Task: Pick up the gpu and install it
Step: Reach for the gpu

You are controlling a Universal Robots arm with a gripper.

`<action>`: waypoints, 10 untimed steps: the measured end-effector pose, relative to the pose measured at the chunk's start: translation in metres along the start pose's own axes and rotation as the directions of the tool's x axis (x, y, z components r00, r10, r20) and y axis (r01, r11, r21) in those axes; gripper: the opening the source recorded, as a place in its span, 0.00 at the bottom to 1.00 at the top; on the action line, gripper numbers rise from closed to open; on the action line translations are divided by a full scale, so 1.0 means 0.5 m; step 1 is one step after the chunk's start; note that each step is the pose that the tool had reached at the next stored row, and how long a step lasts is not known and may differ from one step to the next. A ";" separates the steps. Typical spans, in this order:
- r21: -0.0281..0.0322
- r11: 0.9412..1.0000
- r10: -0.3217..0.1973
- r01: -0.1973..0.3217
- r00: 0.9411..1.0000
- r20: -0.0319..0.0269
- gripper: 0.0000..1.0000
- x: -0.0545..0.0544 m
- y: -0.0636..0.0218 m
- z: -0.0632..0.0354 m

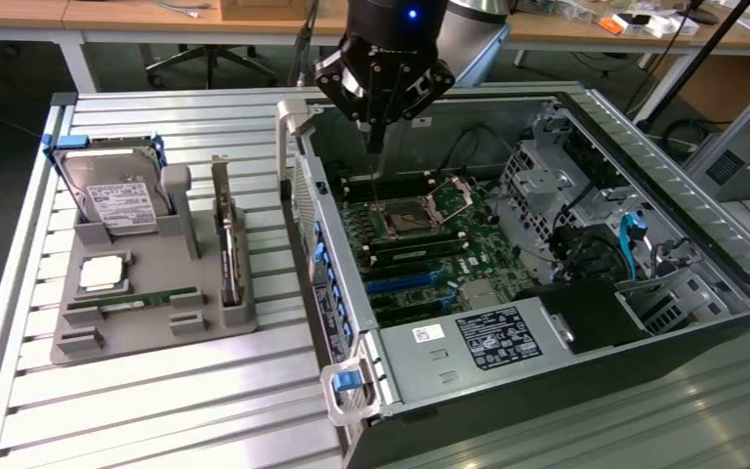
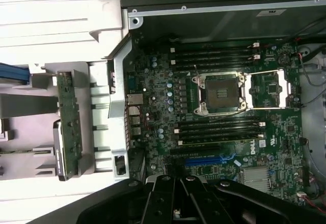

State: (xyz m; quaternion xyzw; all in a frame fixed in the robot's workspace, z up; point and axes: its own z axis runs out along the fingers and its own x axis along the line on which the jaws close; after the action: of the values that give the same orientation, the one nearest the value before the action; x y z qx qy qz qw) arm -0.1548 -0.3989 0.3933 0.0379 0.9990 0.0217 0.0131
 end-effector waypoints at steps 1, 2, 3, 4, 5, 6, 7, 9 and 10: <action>0.000 1.000 0.000 0.000 1.000 0.000 0.11 0.000 0.000 0.000; 0.000 1.000 0.000 0.000 1.000 0.000 0.11 0.001 0.000 0.000; 0.000 1.000 0.000 0.000 1.000 0.000 0.11 0.001 0.000 0.000; 0.000 1.000 0.000 0.000 1.000 0.000 0.11 0.002 0.000 0.000; 0.000 1.000 0.000 0.000 1.000 0.000 0.11 0.002 0.000 0.000; 0.000 1.000 0.000 0.000 1.000 0.000 0.11 0.003 0.000 0.000; 0.000 1.000 0.000 0.000 1.000 0.000 0.11 0.003 0.000 0.000; 0.000 1.000 0.000 0.000 1.000 0.000 0.11 0.004 0.000 0.000; 0.000 1.000 0.000 0.000 1.000 0.000 0.11 0.004 0.000 0.000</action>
State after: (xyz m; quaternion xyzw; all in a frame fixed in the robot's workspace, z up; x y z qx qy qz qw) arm -0.1569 -0.3989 0.3933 0.0379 0.9990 0.0217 0.0131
